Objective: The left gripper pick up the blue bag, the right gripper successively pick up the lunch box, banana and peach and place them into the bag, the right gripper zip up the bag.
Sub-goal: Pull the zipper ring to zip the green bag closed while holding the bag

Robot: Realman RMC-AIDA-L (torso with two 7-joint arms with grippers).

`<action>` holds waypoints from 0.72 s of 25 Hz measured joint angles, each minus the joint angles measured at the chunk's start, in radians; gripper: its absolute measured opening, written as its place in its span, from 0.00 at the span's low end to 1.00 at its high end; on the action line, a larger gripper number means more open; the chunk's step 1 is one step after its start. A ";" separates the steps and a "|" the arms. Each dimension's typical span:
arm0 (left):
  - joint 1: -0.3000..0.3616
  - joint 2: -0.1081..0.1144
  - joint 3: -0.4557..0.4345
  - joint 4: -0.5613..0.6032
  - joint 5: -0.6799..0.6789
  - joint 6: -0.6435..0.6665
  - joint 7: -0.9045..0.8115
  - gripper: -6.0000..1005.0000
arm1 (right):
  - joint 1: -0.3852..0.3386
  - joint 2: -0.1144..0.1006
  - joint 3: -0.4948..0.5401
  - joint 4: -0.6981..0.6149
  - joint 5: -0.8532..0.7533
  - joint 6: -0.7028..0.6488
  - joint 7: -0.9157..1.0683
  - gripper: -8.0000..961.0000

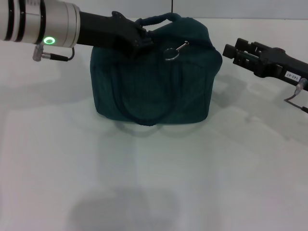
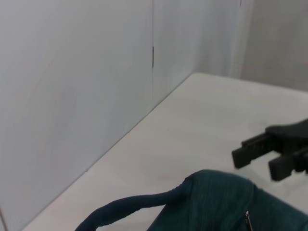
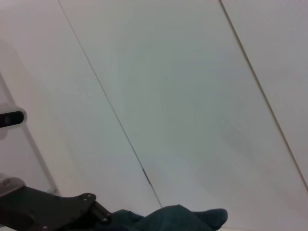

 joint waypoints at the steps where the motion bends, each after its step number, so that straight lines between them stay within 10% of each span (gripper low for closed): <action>1: 0.001 0.000 0.000 0.000 -0.007 0.002 -0.031 0.18 | 0.001 0.000 0.000 0.000 0.001 0.002 -0.003 0.52; 18: 0.041 -0.016 0.003 0.155 -0.034 0.142 -0.390 0.05 | 0.112 0.007 -0.024 0.003 -0.033 0.104 0.003 0.50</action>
